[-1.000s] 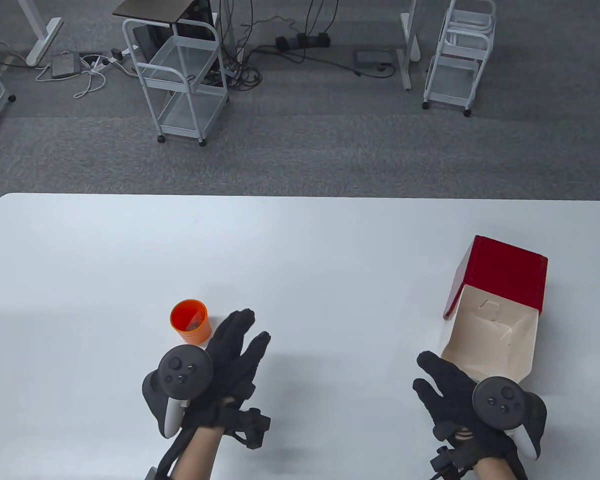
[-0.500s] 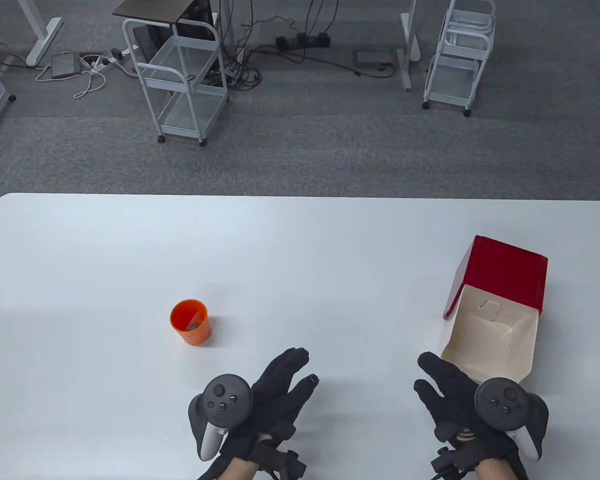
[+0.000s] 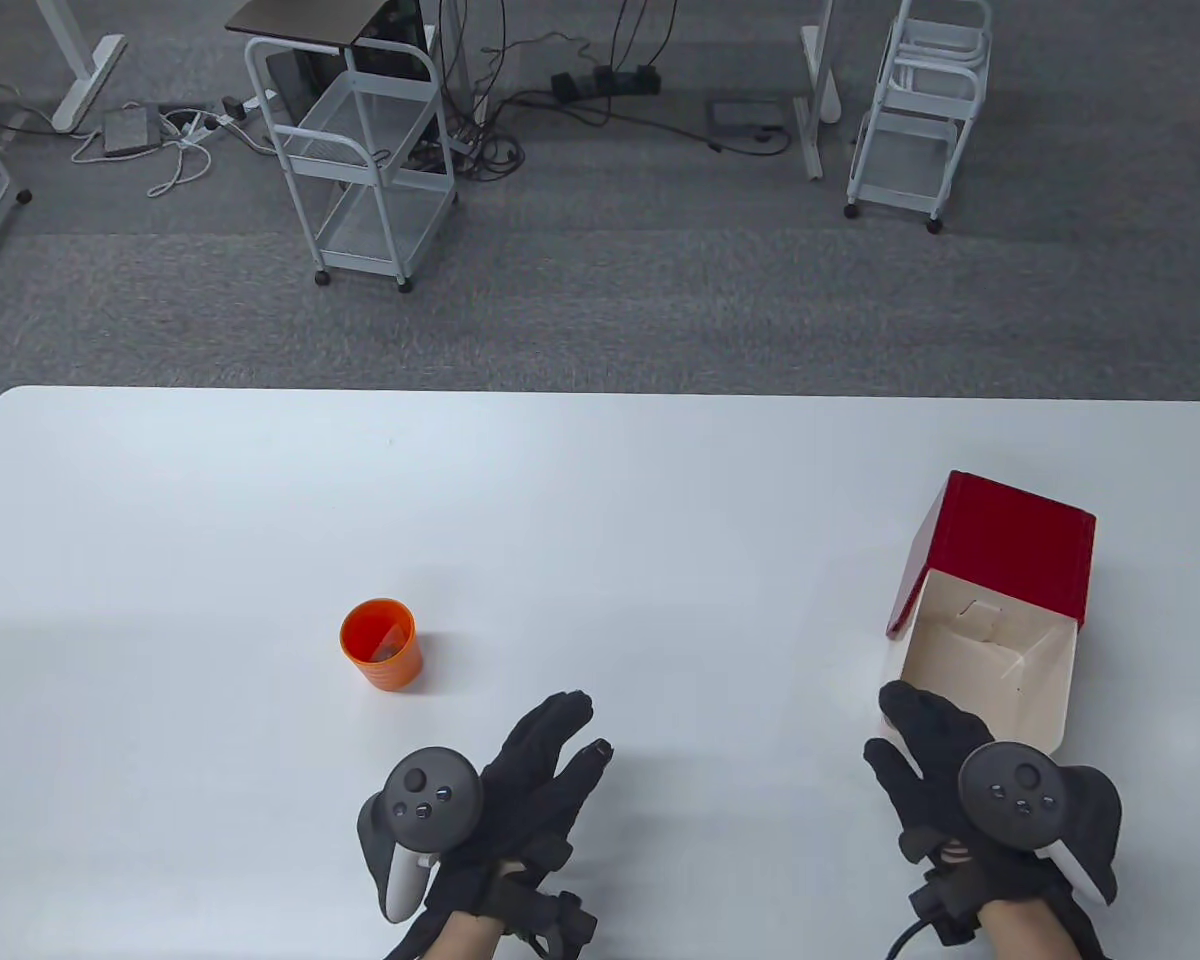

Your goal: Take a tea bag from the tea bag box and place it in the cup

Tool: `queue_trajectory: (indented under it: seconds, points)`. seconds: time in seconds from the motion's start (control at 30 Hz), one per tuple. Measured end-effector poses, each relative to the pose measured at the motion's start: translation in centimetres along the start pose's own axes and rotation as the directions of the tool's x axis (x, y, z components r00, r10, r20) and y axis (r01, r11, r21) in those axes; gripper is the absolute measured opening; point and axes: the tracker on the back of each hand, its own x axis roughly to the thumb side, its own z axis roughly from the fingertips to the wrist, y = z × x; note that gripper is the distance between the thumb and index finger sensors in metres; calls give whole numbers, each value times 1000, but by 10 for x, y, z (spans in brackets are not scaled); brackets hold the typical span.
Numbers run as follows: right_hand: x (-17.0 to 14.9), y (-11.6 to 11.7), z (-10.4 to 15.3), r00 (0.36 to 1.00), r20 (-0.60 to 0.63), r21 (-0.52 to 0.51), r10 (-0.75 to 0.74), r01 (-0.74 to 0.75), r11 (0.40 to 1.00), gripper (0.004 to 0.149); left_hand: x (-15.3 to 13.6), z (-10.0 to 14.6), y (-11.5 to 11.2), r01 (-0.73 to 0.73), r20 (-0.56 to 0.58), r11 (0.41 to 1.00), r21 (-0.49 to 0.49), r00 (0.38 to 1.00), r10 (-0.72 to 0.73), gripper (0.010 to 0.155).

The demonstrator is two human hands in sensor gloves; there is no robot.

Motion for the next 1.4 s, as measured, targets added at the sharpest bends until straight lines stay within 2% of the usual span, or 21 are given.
queue_trajectory:
  seconds: [0.1, 0.2, 0.3, 0.43, 0.73, 1.4]
  points:
    - [-3, -3, -7, 977, -4, 56, 214, -213, 975, 60, 1, 0, 0, 4, 1, 1000, -1, 1000, -4, 66]
    - [-4, 7, -11, 938, 10, 112, 347, -346, 931, 60, 1, 0, 1, 1, 8, 1000, 1, 1000, -1, 66]
    - [-4, 22, -15, 889, 22, 171, 458, -455, 874, 60, 2, 1, 1, 2, 18, 1000, 6, 1000, -2, 65]
    - [-6, 41, -18, 843, 27, 215, 537, -529, 821, 60, 4, 2, 1, 21, 28, 1000, 12, 999, -22, 65]
    - [-17, 58, -25, 820, 21, 262, 572, -557, 788, 52, 4, 1, 1, 13, 29, 1000, 7, 999, -14, 65]
    - [-25, 52, -38, 843, 6, 246, 537, -522, 817, 50, 4, 1, 1, 13, 23, 1000, 1, 1000, -13, 65]
